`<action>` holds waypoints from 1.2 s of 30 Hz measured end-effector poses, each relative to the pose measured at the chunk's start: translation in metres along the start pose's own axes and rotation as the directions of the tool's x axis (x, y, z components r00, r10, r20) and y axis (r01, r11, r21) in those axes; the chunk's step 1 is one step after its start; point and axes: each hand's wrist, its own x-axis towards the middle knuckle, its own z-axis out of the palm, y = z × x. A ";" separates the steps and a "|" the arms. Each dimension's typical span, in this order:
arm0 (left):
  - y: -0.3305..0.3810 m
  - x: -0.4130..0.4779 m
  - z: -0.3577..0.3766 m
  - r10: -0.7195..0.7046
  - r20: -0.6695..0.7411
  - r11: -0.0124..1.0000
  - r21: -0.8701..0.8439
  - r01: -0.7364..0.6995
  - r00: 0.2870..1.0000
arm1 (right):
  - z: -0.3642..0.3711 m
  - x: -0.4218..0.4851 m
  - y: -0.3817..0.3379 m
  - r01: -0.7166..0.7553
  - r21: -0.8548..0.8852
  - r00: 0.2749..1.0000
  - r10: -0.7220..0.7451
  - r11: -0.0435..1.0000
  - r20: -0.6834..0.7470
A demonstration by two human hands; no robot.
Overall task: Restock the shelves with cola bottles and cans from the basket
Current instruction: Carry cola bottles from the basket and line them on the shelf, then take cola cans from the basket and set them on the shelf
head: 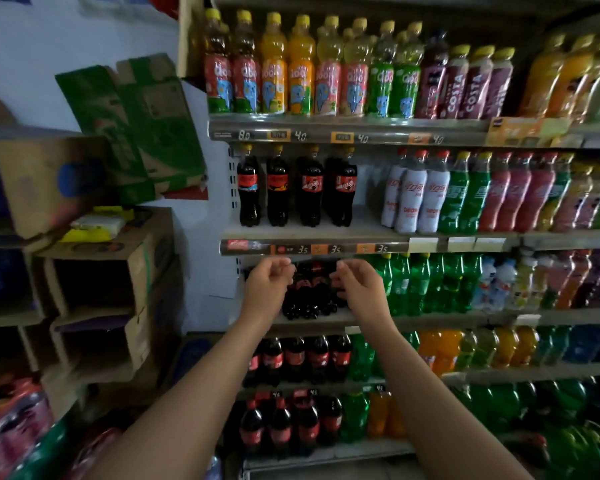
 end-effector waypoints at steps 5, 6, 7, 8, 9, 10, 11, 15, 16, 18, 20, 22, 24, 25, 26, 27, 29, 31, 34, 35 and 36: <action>0.025 -0.081 -0.023 0.027 0.022 1.000 0.001 -0.027 0.999 | -0.010 -0.089 -0.036 -0.029 0.029 1.000 0.029 0.999 -0.005; 0.029 -0.098 -0.027 0.023 0.027 1.000 0.006 -0.023 0.999 | -0.014 -0.107 -0.042 -0.033 0.036 0.999 0.033 0.999 0.001; 0.033 -0.114 -0.030 0.019 0.028 1.000 0.009 -0.020 0.999 | -0.018 -0.124 -0.049 -0.029 0.046 1.000 0.029 0.999 0.001; 0.038 -0.137 -0.033 0.015 0.027 1.000 0.002 -0.015 1.000 | -0.024 -0.147 -0.056 -0.027 0.052 1.000 0.027 0.998 0.003; 0.041 -0.151 -0.035 0.013 0.020 1.000 -0.013 -0.013 1.000 | -0.028 -0.162 -0.062 -0.027 0.060 1.000 0.027 0.998 0.002; 0.045 -0.172 -0.038 0.014 0.019 1.000 -0.026 -0.013 1.000 | -0.035 -0.183 -0.068 -0.033 0.069 0.999 0.033 0.997 0.005; 0.049 -0.193 -0.040 0.016 0.017 0.999 -0.039 -0.015 1.000 | -0.041 -0.204 -0.073 -0.039 0.083 0.999 0.038 0.996 0.012; 0.057 -0.284 -0.043 -0.033 0.024 0.998 -0.044 0.034 0.999 | -0.069 -0.292 -0.083 -0.090 0.122 0.996 0.086 0.988 0.033; 0.058 -0.306 -0.044 -0.042 0.033 0.998 -0.036 0.043 0.999 | -0.076 -0.313 -0.085 -0.095 0.131 0.995 0.091 0.987 0.037; 0.063 -0.351 -0.047 -0.062 0.051 0.997 -0.040 0.064 0.997 | -0.089 -0.356 -0.090 -0.110 0.141 0.994 0.106 0.984 0.031; 0.070 -0.393 -0.054 -0.059 0.060 0.997 -0.038 0.062 0.996 | -0.100 -0.397 -0.096 -0.124 0.148 0.992 0.121 0.981 0.027; 0.077 -0.429 -0.061 -0.046 0.075 0.998 -0.033 0.049 0.996 | -0.110 -0.431 -0.103 -0.132 0.144 0.991 0.128 0.981 0.032; 0.084 -0.465 -0.071 -0.049 0.089 0.998 -0.027 0.052 0.995 | -0.117 -0.467 -0.113 -0.134 0.133 0.991 0.131 0.982 0.027; 0.088 -0.483 -0.076 -0.049 0.090 0.999 -0.018 0.050 0.995 | -0.120 -0.485 -0.119 -0.135 0.136 0.991 0.134 0.981 0.020; 0.091 -0.495 -0.079 -0.047 0.088 0.999 -0.007 0.048 0.995 | -0.122 -0.498 -0.122 -0.138 0.147 0.990 0.138 0.980 0.013; 0.096 -0.513 -0.085 -0.044 0.097 0.999 -0.001 0.044 0.994 | -0.125 -0.517 -0.128 -0.143 0.155 0.990 0.144 0.977 0.004; 0.107 -0.544 -0.093 -0.041 0.112 0.999 -0.015 0.043 0.993 | -0.131 -0.551 -0.138 -0.158 0.182 0.987 0.162 0.971 -0.010; 0.116 -0.579 -0.103 -0.049 0.138 0.998 -0.043 0.055 0.989 | -0.136 -0.589 -0.146 -0.159 0.204 0.986 0.168 0.966 -0.024; 0.125 -0.633 -0.119 -0.072 0.198 0.993 -0.079 0.089 0.977 | -0.142 -0.650 -0.161 -0.162 0.220 0.981 0.181 0.962 -0.067; 0.128 -0.645 -0.123 -0.070 0.209 0.993 -0.080 0.088 0.975 | -0.145 -0.665 -0.165 -0.164 0.228 0.980 0.186 0.960 -0.075; 0.131 -0.665 -0.128 -0.069 0.221 0.993 -0.080 0.089 0.973 | -0.149 -0.689 -0.170 -0.172 0.218 0.976 0.196 0.961 -0.090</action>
